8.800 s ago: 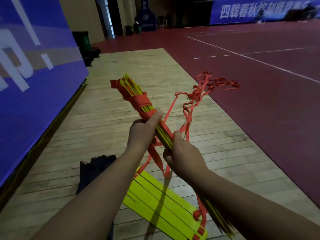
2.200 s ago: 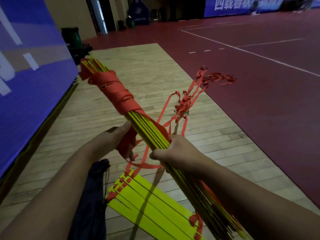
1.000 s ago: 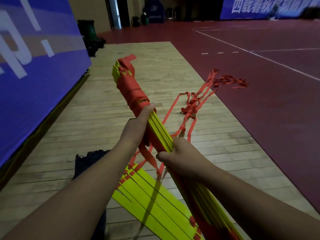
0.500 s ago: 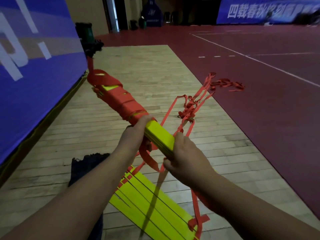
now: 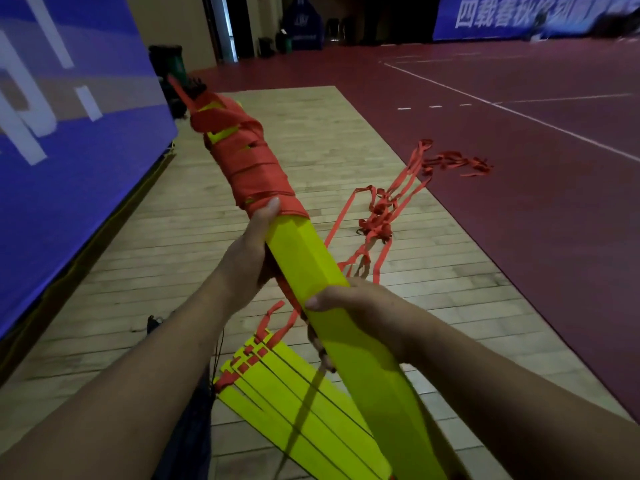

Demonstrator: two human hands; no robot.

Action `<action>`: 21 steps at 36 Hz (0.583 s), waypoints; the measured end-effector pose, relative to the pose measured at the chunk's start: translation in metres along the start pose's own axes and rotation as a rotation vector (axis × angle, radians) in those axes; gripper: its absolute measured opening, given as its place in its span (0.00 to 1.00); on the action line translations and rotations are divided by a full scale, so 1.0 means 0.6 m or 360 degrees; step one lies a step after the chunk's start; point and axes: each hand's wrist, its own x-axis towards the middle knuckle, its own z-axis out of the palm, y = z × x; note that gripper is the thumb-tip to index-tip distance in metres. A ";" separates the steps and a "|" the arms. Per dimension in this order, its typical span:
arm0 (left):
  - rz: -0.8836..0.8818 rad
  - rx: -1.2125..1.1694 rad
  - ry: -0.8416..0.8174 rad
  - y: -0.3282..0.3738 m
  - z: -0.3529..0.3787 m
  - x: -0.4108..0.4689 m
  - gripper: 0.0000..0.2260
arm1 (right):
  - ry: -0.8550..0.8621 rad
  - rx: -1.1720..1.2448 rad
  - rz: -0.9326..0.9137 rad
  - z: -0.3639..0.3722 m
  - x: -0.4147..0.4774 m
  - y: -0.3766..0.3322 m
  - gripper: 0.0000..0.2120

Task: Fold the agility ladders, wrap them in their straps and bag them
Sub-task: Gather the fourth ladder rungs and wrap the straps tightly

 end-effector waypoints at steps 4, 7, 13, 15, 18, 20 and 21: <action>-0.0152 0.0485 -0.0245 0.013 -0.032 -0.004 0.36 | 0.0301 -0.0242 -0.0107 -0.005 -0.014 -0.017 0.06; -0.0240 0.0749 -0.0305 0.015 -0.034 -0.007 0.43 | 0.0535 -0.0397 -0.0136 -0.007 -0.013 -0.016 0.06; -0.0292 0.0847 -0.0255 -0.002 0.003 -0.006 0.42 | 0.1042 -0.1282 -0.0118 -0.014 0.013 0.012 0.12; -0.0313 0.0752 -0.0095 -0.017 0.022 -0.009 0.34 | 0.1142 -0.1805 -0.0085 -0.004 0.017 0.025 0.15; -0.0267 0.0483 0.0182 -0.026 0.035 -0.009 0.23 | 0.1070 -0.2027 -0.0216 0.015 0.017 0.034 0.17; -0.0232 0.0310 0.0312 -0.026 0.031 -0.008 0.19 | 0.0931 -0.1834 -0.0275 0.018 0.017 0.032 0.19; -0.0204 0.0238 0.0346 -0.025 0.029 -0.009 0.18 | 0.0872 -0.1678 -0.0281 0.018 0.015 0.027 0.21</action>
